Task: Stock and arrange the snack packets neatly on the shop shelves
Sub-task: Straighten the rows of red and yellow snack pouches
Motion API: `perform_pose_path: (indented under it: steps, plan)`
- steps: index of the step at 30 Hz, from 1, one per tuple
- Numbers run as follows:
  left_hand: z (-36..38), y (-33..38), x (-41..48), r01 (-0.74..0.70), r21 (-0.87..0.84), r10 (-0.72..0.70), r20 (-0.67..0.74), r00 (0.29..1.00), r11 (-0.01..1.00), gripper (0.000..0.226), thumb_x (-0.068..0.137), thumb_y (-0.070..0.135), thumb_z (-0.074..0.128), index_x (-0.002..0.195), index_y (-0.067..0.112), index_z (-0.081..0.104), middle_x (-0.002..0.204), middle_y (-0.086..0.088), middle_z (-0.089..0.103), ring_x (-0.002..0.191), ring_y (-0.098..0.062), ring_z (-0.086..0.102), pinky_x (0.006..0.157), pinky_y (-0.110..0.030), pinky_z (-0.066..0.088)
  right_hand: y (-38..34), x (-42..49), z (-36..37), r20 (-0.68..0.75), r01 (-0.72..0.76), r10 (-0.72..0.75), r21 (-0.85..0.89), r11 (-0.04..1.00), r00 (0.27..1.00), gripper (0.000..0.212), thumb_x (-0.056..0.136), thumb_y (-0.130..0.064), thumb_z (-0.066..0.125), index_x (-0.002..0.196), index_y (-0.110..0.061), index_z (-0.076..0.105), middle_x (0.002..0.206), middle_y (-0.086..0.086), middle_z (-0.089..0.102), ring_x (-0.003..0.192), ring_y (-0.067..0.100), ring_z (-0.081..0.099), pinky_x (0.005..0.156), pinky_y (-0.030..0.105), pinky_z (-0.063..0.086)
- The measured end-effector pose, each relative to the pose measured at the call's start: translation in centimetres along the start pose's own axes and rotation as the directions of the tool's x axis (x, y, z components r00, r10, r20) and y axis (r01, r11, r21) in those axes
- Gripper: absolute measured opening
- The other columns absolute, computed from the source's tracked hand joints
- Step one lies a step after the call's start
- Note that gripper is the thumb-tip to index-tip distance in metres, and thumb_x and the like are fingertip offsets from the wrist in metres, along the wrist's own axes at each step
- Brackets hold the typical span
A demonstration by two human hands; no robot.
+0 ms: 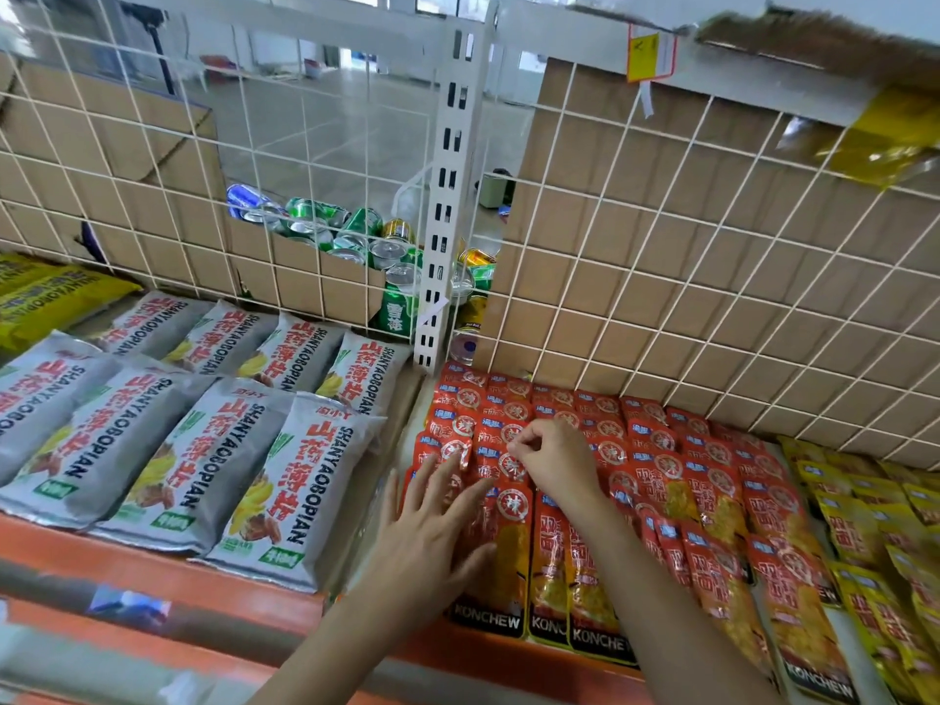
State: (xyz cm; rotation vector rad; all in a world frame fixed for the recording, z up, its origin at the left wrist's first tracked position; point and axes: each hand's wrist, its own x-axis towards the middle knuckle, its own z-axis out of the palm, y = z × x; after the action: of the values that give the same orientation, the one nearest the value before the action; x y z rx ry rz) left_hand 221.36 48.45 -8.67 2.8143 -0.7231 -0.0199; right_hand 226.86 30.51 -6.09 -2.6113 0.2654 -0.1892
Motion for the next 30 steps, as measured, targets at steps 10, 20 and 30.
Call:
perform_pose_path:
  steps: [10, 20, 30]
  plan:
    - [0.2, -1.0, 2.0, -0.045, -0.083, 0.044, -0.012, 0.999, 0.996, 0.097, 0.058, 0.086, -0.018, 0.145, 0.049, 0.005, 0.157, 0.010, -0.011, 0.134, -0.008, -0.027, 0.112, -0.034, -0.008, 0.6, -2.0, -1.6, -0.003, 0.158, -0.158, 0.013, 0.987, 0.988, 0.016, 0.086, -0.036, 0.061, 0.093, -0.022, 0.062, 0.093, -0.011, 0.055, 0.087, 0.006, 0.051, 0.073, 0.022, 0.038]
    - [0.0, -1.1, 2.1, -0.019, -0.098, 0.020, 0.009, 1.000, 0.995, 0.097, 0.062, 0.085, -0.005, 0.147, 0.038, -0.007, 0.157, 0.009, -0.012, 0.133, -0.004, -0.026, 0.109, -0.029, -0.015, 1.4, -3.6, -2.3, 0.165, 0.203, -0.199, -0.012, 0.979, 0.966, 0.037, 0.084, -0.041, 0.063, 0.117, -0.027, 0.055, 0.121, -0.009, 0.050, 0.117, 0.007, 0.042, 0.099, 0.025, 0.033]
    - [-0.2, -1.3, 2.6, 0.158, -0.405, -0.200, -0.063, 0.978, 0.901, 0.085, 0.084, 0.073, 0.028, 0.150, 0.026, 0.002, 0.158, 0.005, -0.009, 0.144, -0.012, -0.004, 0.115, -0.028, 0.005, 0.9, -3.0, -2.2, 0.053, 0.149, -0.146, -0.048, 0.988, 0.988, 0.019, 0.084, -0.044, 0.062, 0.089, -0.025, 0.061, 0.094, -0.012, 0.054, 0.090, 0.005, 0.048, 0.075, 0.021, 0.036]
